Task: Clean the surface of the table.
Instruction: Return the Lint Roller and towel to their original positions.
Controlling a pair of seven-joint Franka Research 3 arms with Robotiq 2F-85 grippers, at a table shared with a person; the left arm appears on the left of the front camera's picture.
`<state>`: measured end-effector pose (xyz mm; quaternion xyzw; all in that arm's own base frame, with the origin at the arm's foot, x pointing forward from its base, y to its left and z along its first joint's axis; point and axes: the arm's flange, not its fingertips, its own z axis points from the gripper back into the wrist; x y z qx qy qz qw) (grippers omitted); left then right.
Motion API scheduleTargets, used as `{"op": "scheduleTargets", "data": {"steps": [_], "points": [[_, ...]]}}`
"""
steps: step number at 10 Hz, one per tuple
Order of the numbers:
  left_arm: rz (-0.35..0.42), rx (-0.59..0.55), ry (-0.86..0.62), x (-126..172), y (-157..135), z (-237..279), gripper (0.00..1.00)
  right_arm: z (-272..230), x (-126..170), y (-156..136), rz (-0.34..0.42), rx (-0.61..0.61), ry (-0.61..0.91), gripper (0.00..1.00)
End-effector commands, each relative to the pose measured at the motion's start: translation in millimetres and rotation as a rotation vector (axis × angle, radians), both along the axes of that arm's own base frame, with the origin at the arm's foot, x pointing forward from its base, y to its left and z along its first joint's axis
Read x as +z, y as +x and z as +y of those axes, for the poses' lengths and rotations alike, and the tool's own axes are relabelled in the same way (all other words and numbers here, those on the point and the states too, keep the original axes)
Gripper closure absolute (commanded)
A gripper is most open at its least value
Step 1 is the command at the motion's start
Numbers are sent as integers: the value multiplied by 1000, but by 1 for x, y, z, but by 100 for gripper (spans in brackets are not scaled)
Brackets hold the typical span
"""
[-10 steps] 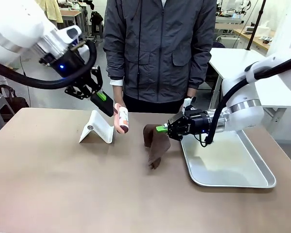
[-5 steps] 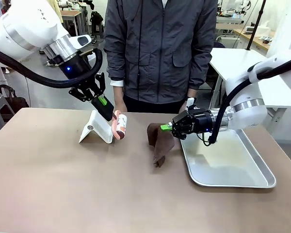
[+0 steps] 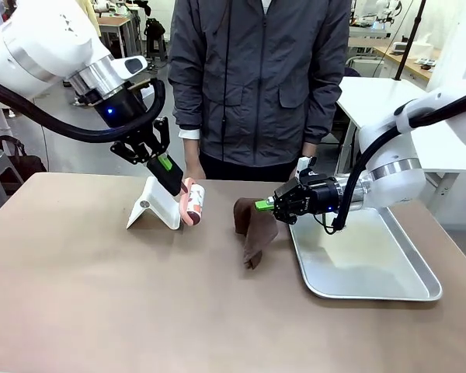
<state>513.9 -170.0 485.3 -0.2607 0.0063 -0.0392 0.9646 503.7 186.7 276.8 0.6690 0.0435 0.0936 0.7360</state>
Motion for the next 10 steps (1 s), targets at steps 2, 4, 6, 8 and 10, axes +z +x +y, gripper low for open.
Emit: {"op": "scheduleTargets", "data": {"steps": [2,4,6,8,10], "points": [[-25,64,24,-3,4,9,78,10,4,5,-17,-50,-66,94],[-58,112,34,-12,13,20,78,19,-2,13,28,-108,-139,94],[-48,117,56,-21,22,24,78,13,-3,15,34,-189,-205,94],[-38,123,57,-32,28,22,78,21,9,16,42,-97,-286,94],[-29,136,65,-40,31,25,78,31,20,19,22,-49,-403,94]]}}
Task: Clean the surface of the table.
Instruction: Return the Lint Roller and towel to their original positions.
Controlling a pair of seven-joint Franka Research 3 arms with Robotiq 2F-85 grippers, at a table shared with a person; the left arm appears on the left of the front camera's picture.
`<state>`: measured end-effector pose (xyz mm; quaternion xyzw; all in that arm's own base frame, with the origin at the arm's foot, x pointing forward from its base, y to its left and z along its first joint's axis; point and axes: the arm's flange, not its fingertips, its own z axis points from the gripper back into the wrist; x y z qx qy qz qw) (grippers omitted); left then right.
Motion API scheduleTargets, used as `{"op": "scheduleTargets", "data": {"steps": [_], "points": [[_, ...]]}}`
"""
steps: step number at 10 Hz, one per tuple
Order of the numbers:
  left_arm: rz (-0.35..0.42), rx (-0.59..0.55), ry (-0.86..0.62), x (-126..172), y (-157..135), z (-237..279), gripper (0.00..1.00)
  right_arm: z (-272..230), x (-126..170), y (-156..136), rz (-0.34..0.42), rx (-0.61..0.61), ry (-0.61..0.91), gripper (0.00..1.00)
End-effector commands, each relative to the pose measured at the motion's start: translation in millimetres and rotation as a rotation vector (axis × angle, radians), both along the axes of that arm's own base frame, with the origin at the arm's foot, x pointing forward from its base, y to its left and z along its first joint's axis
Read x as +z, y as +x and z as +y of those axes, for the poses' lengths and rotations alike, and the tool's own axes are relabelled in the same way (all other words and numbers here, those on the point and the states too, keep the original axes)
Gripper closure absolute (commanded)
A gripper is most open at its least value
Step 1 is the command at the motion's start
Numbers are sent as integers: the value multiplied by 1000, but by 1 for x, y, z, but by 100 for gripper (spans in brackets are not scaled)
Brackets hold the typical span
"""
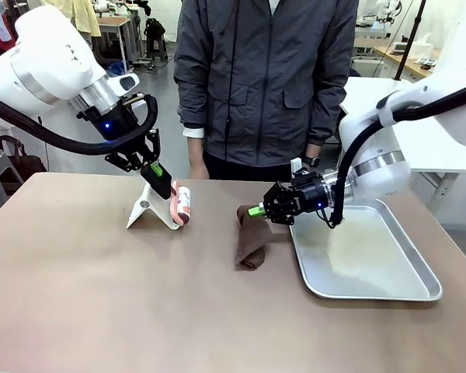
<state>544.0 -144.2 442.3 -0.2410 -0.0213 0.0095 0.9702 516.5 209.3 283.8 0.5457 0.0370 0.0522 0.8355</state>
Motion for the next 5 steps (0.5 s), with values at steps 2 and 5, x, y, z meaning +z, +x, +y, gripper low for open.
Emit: {"op": "scheduleTargets", "data": {"steps": [2,5], "points": [[-11,75,31,1,3,7,78,16,11,10,19,35,-131,94],[-5,46,26,-6,10,12,78,20,0,12,47,47,-94,94]]}}
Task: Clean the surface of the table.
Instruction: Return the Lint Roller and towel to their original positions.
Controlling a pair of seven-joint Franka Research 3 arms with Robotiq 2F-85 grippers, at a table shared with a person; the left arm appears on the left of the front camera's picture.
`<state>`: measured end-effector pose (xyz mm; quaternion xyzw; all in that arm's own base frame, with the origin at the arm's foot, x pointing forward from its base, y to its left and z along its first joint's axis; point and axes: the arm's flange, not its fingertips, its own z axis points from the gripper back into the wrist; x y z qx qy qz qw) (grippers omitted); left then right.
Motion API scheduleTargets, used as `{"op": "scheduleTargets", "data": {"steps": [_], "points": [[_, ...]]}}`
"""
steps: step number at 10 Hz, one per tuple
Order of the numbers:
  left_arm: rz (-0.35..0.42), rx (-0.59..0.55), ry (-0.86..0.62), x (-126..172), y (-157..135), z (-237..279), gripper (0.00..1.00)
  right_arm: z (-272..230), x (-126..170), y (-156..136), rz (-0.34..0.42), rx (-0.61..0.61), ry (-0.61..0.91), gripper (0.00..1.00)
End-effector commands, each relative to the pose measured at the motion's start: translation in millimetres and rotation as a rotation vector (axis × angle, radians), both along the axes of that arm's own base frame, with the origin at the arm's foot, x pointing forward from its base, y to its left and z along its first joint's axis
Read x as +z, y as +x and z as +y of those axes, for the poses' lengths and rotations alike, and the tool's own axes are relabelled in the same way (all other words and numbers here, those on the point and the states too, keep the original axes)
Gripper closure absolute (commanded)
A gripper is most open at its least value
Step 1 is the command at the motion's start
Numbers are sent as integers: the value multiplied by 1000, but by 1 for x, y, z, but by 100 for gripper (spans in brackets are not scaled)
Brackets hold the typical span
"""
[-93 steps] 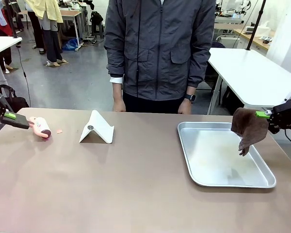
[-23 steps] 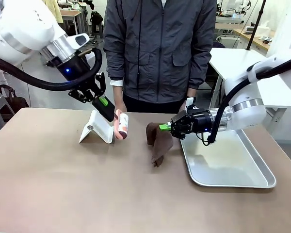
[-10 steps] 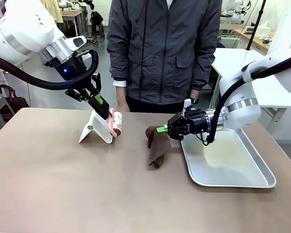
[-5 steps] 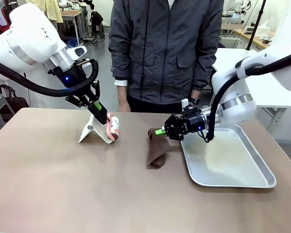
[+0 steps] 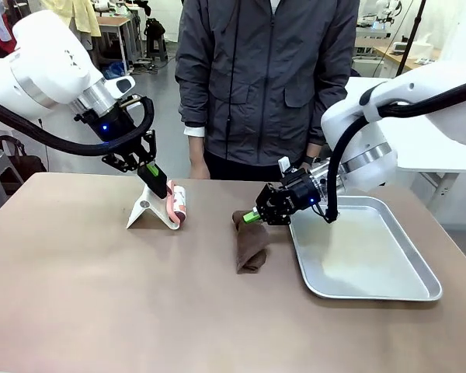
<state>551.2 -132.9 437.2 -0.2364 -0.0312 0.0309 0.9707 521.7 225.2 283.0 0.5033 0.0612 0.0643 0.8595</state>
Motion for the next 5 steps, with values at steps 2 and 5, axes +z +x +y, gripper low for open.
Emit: {"op": "scheduleTargets", "data": {"steps": [2,5], "points": [[33,7,15,-7,8,6,78,4,1,5,18,2,8,94],[59,15,19,-13,13,8,78,3,-4,7,29,-6,11,94]]}}
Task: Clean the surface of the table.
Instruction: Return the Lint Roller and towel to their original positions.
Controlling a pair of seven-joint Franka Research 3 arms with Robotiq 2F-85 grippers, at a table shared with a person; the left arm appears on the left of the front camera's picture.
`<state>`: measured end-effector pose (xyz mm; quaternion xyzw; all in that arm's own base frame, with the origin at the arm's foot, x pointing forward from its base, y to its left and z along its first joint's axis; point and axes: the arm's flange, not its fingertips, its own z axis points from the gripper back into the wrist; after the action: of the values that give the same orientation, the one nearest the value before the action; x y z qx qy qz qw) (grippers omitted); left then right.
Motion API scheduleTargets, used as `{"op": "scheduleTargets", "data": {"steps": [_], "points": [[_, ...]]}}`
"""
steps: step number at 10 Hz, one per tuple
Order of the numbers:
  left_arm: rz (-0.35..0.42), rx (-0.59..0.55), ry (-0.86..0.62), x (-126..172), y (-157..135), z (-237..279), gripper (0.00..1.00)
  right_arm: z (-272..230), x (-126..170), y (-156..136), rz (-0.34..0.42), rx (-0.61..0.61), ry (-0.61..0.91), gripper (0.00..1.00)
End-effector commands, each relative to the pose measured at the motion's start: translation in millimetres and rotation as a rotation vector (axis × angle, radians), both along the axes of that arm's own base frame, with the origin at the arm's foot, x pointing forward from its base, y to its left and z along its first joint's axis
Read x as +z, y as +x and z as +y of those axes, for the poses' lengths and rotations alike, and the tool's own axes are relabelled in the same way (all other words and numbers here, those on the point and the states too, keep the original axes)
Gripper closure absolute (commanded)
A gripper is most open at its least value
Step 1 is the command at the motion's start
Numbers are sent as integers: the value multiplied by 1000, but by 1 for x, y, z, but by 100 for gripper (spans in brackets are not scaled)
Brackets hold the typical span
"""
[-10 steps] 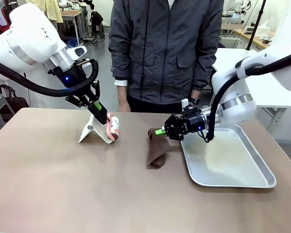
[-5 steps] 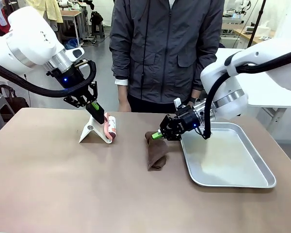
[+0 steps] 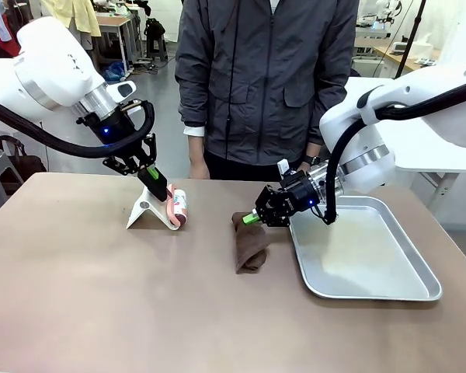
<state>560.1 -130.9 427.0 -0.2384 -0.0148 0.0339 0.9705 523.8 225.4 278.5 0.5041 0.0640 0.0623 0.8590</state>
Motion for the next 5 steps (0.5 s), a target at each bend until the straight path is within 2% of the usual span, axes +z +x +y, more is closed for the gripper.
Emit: {"op": "scheduleTargets", "data": {"steps": [1,3,5], "points": [[24,20,20,-1,5,5,78,2,0,6,26,-9,14,94],[18,33,24,1,6,5,78,1,-1,7,33,-13,14,94],[16,44,20,5,6,10,69,1,-1,8,36,-18,18,94]]}}
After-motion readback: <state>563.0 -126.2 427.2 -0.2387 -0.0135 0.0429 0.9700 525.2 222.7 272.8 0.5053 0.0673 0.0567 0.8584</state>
